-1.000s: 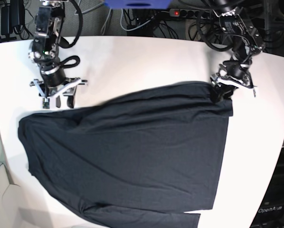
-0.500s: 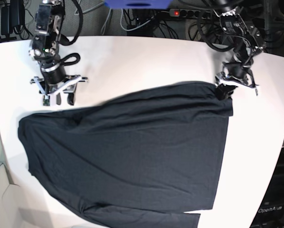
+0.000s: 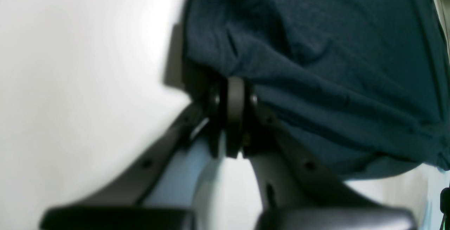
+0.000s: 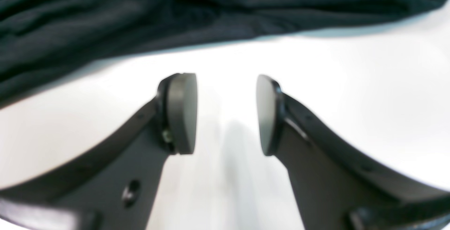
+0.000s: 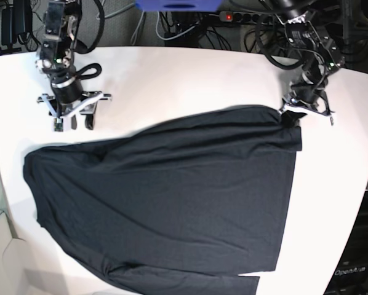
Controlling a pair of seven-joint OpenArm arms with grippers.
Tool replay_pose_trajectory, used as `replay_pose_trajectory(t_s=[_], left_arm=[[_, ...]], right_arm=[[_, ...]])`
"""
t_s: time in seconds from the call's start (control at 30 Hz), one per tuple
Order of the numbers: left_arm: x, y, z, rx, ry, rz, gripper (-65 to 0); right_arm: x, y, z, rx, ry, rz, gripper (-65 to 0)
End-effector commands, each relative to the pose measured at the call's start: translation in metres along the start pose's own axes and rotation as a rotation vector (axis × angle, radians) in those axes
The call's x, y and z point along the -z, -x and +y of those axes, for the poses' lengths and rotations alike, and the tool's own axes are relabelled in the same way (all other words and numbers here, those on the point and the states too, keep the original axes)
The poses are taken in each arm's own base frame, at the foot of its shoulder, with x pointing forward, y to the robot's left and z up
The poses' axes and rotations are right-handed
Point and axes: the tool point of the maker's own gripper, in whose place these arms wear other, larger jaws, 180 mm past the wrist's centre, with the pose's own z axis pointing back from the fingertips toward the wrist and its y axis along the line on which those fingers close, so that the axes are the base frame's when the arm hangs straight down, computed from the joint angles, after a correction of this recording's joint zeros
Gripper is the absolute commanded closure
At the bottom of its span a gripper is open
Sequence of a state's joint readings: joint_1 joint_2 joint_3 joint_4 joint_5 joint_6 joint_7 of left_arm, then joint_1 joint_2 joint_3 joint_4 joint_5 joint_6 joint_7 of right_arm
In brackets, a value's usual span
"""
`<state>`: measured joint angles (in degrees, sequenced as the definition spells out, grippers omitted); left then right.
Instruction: Fold the T-shirt properly
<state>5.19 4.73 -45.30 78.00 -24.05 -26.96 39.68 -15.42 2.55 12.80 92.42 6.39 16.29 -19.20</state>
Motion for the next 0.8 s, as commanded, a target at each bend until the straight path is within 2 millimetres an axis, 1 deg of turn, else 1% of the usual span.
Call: replay_pose_trajectory(t_s=[0.0, 0.07, 0.1, 0.13, 0.27, 0.4, 0.47, 0.63, 0.77], left_arm=[[-0.001, 0.010, 0.007, 0.018, -0.034, 0.055, 0.0], [-0.002, 0.010, 0.008, 0.020, -0.037, 0.056, 0.0], [-0.003, 0.008, 0.007, 0.025, -0.037, 0.050, 0.0], [-0.006, 0.001, 0.006, 0.040, -0.038, 0.033, 0.0], [-0.024, -0.021, 0.000, 0.104, -0.044, -0.033, 0.0], [-0.031, -0.035, -0.006, 0.135, -0.043, -0.071, 0.0], [-0.032, -0.038, -0.006, 0.143, -0.044, -0.076, 0.0], [-0.032, -0.031, -0.005, 0.151, -0.045, -0.031, 0.0], [-0.032, -0.031, -0.005, 0.152, -0.044, -0.030, 0.0]], right_arm=[[-0.001, -0.017, 0.000, -0.008, -0.007, -0.059, -28.1], [-0.001, -0.018, 0.000, -0.008, -0.007, -0.061, -28.1], [-0.002, -0.016, 0.000, -0.008, -0.007, -0.056, -28.1], [-0.003, -0.015, 0.000, -0.009, -0.007, -0.055, -28.1], [-0.011, -0.025, 0.002, -0.023, -0.007, -0.083, -28.0], [-0.018, -0.041, 0.005, -0.036, -0.008, -0.128, -28.0], [-0.020, -0.043, 0.005, -0.040, -0.008, -0.132, -28.0], [-0.022, -0.040, 0.005, -0.041, -0.008, -0.126, -28.0], [-0.023, -0.037, -0.001, -0.033, 0.009, -0.118, -28.3]])
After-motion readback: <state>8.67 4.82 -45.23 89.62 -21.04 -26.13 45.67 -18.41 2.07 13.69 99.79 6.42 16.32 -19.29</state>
